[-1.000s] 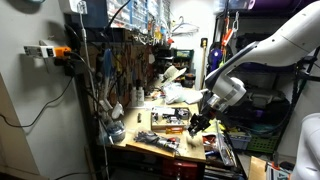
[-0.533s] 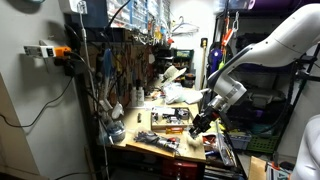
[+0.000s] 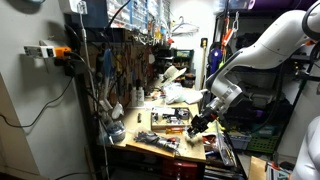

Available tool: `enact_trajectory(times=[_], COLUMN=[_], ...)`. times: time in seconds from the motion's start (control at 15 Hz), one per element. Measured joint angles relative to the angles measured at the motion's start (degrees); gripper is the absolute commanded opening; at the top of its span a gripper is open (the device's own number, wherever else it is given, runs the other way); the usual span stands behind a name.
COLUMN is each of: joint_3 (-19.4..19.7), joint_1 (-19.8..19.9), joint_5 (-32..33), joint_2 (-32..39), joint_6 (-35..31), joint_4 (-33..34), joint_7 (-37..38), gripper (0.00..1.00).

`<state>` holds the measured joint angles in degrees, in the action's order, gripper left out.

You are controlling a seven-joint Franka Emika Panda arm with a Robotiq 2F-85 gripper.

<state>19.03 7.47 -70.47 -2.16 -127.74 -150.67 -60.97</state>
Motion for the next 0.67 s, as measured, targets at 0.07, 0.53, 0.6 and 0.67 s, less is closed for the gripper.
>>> enact_trajectory(times=[0.07, 0.53, 0.6, 0.67], joint_3=[-0.06, -2.24, -2.4, -2.54], joint_1=[0.0, 1.66, 1.84, 2.05], joint_5=[-0.04, -0.05, -0.05, -0.05], joint_2=[0.2, 1.18, 1.77, 2.49], joint_6=[0.01, 0.28, 0.62, 1.13], joint_4=[0.15, 1.33, 1.77, 2.24], joint_7=[0.0, 0.05, -0.05, -0.33], gripper=[0.21, 0.21, 0.21, 0.21])
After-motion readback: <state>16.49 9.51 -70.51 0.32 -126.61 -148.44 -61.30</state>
